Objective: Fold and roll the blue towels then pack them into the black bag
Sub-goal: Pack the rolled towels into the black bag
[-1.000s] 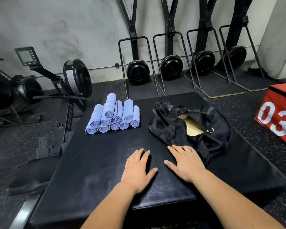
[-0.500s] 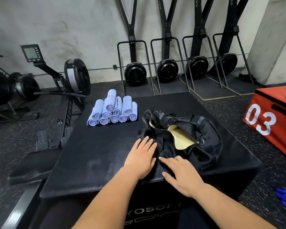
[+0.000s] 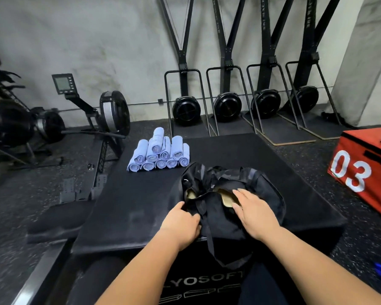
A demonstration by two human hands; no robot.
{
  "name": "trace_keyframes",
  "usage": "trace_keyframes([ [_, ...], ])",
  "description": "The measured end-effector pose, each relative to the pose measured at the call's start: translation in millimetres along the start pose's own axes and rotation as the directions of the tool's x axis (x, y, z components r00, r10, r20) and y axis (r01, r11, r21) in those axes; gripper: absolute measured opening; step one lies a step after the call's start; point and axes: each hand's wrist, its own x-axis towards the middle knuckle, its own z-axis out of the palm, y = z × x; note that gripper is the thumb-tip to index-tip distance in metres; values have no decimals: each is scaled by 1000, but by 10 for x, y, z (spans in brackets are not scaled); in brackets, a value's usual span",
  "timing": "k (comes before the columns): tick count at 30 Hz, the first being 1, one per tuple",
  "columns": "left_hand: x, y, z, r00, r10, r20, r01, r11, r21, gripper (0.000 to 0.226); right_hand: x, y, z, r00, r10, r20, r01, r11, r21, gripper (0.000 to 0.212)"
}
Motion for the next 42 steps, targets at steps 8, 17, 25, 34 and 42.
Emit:
trace_keyframes([
  [8, -409, -103, -81, 994, -34, -107, 17, 988, -151, 32, 137, -404, 85, 979, -186, 78, 173, 973, 153, 55],
  [17, -138, -460, -352, 989, -14, -144, 12, 1000, -17, 35, 318, -721, -87, 961, -270, 62, 262, 959, 108, 43],
  [25, 111, -731, -455, 998, -51, -28, 54, 995, 89, 40, 479, -547, -181, 972, -148, 180, 147, 989, 20, 69],
  [34, 261, -1089, -431, 990, 26, 139, -24, 1000, -16, 43, 863, -486, -368, 974, -121, 193, 123, 992, 1, 130],
  [42, 370, -1260, -265, 998, 39, 47, -41, 999, 26, 95, 1135, -334, -456, 938, -249, 243, 269, 962, -53, 145],
])
